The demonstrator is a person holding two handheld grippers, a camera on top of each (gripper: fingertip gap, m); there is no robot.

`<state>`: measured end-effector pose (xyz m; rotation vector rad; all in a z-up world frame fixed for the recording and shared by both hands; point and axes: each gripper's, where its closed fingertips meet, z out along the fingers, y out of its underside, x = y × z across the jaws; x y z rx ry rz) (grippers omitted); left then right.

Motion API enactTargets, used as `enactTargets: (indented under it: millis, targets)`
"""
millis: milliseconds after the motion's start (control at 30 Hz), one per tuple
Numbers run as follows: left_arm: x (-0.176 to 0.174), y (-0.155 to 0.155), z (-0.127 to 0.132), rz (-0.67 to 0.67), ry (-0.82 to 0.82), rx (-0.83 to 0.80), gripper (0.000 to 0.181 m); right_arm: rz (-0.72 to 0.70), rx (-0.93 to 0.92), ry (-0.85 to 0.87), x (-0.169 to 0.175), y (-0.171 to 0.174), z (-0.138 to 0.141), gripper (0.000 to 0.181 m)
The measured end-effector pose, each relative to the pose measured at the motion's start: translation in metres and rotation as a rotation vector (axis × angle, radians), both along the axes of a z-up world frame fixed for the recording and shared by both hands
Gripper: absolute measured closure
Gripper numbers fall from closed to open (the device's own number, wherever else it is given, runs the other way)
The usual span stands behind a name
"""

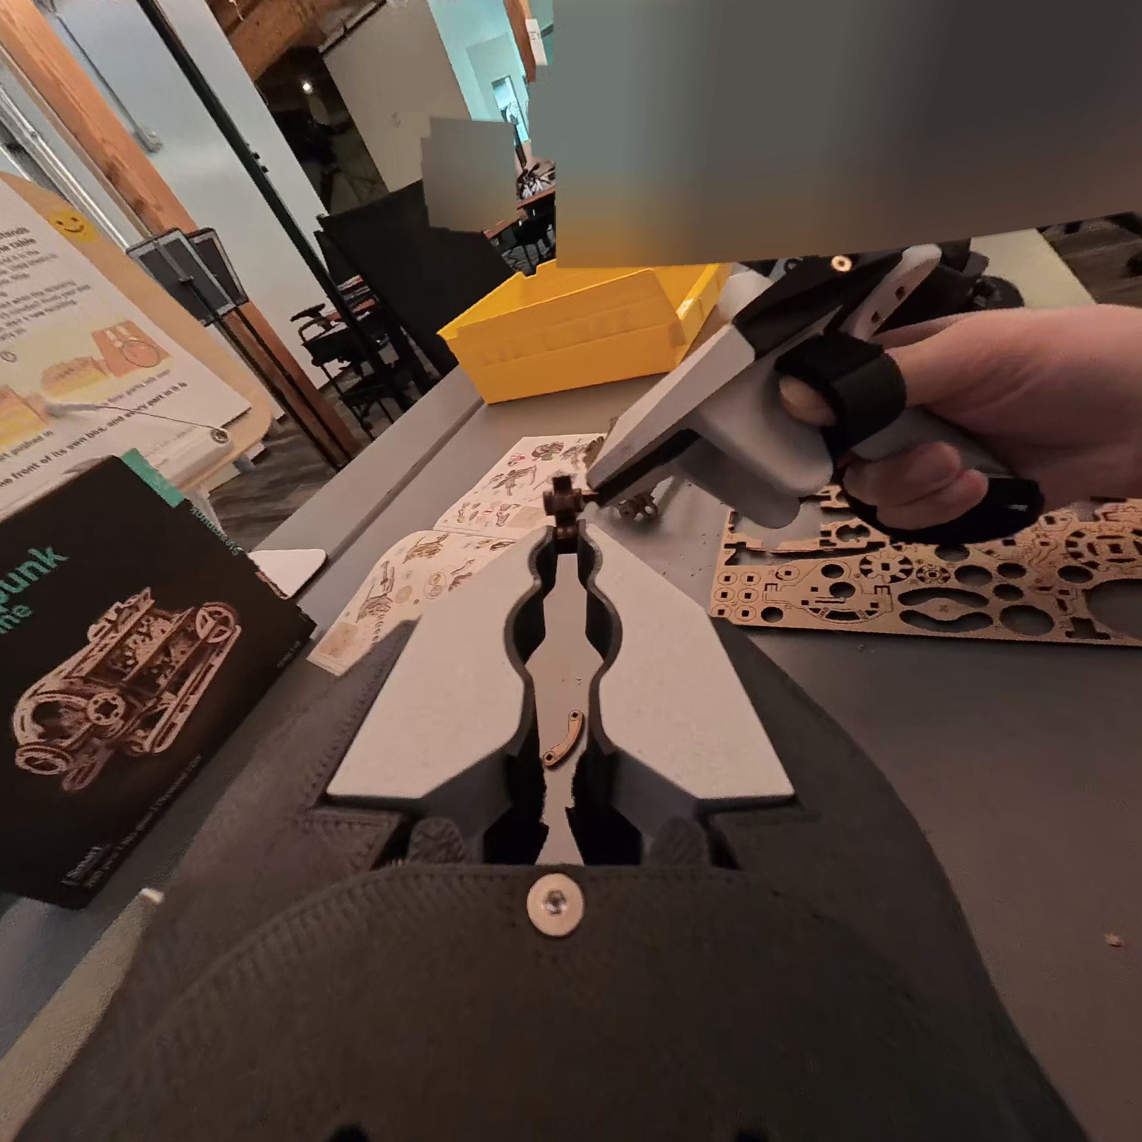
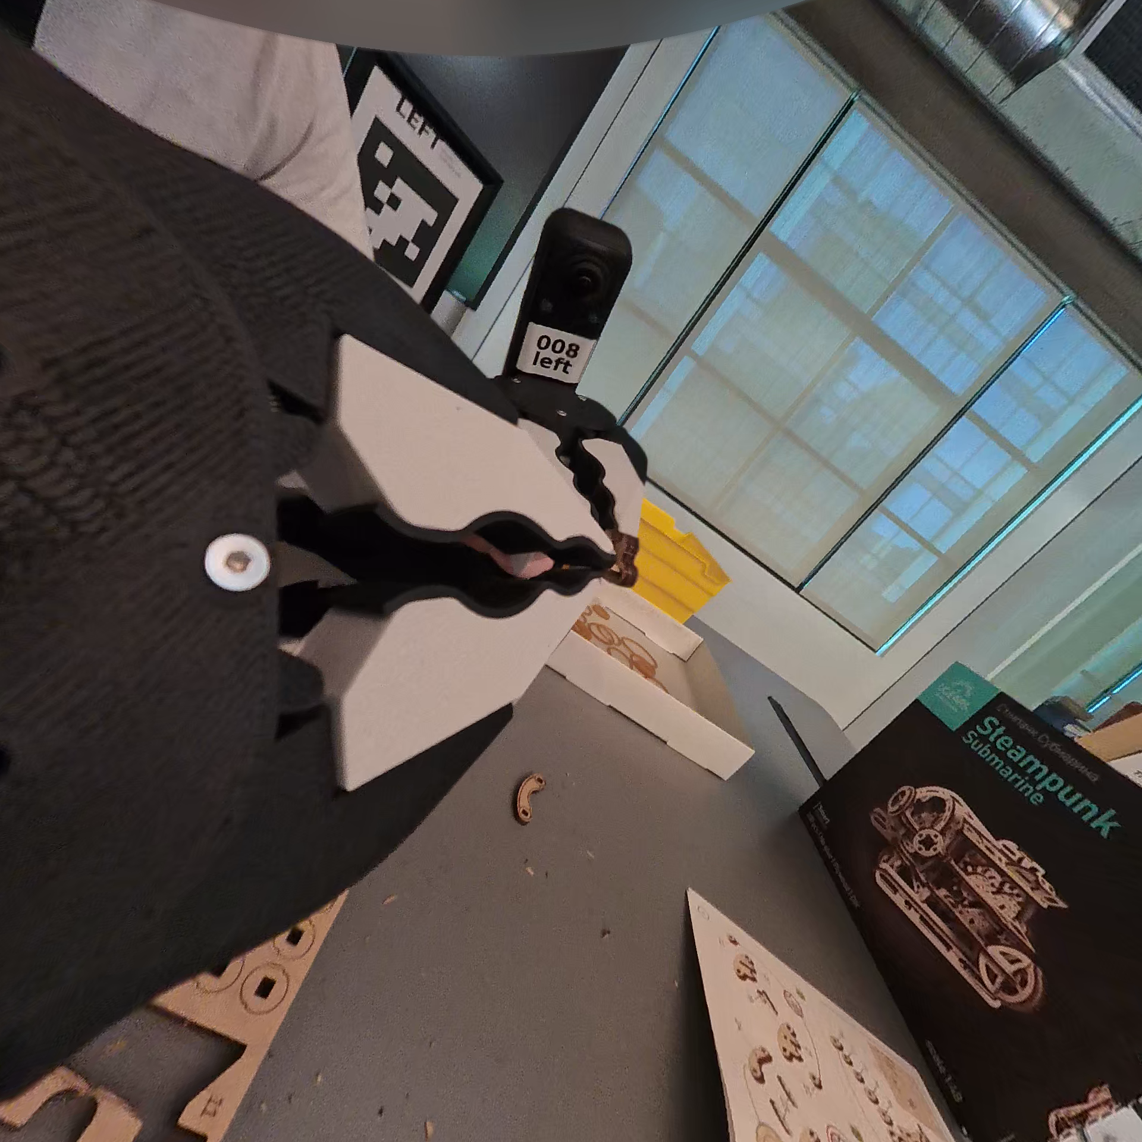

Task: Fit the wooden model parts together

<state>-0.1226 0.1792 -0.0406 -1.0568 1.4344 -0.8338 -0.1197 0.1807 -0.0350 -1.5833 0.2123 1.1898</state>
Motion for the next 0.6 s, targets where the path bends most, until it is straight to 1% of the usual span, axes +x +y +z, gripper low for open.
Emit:
enactTargets:
  millis: [33, 100, 167, 267, 333, 367, 433, 467, 500, 533, 600]
  targets:
    - [0.000, 0.000, 0.000, -0.006, -0.003, 0.000, 0.178, 0.003, -0.003, -0.025, 0.000, 0.000, 0.000, 0.181]
    - [-0.001, -0.002, 0.001, -0.019, -0.005, 0.029, 0.178, 0.015, 0.004, -0.066, -0.001, -0.002, 0.002, 0.181]
    - [-0.003, -0.005, 0.004, -0.047, -0.021, 0.066, 0.178, 0.063, 0.020, -0.082, -0.004, -0.006, 0.005, 0.181]
    - [-0.005, -0.010, 0.003, -0.086, -0.011, 0.096, 0.178, 0.120, -0.002, -0.055, -0.004, -0.010, 0.003, 0.181]
    - [-0.005, -0.013, 0.002, -0.108, -0.014, 0.087, 0.178, 0.131, -0.012, -0.024, -0.001, -0.010, 0.002, 0.181]
    - [-0.005, -0.016, 0.001, -0.130, -0.010, 0.085, 0.178, 0.130, -0.006, -0.010, 0.001, -0.010, 0.003, 0.181]
    - [-0.003, -0.034, -0.007, -0.220, 0.034, 0.073, 0.178, 0.120, 0.004, 0.021, 0.003, -0.009, 0.006, 0.181]
    - [0.000, -0.033, -0.011, -0.188, 0.050, 0.091, 0.178, 0.132, 0.002, 0.011, 0.000, -0.009, 0.006, 0.181]
    - [0.004, -0.025, -0.013, -0.103, 0.057, 0.123, 0.178, 0.145, -0.007, -0.019, -0.005, -0.009, 0.004, 0.181]
    - [0.006, -0.022, -0.016, -0.067, 0.073, 0.150, 0.178, 0.117, -0.013, -0.064, -0.002, -0.007, 0.001, 0.181]
    - [0.007, -0.021, -0.017, -0.062, 0.078, 0.136, 0.178, 0.016, -0.006, -0.139, 0.018, -0.002, 0.002, 0.181]
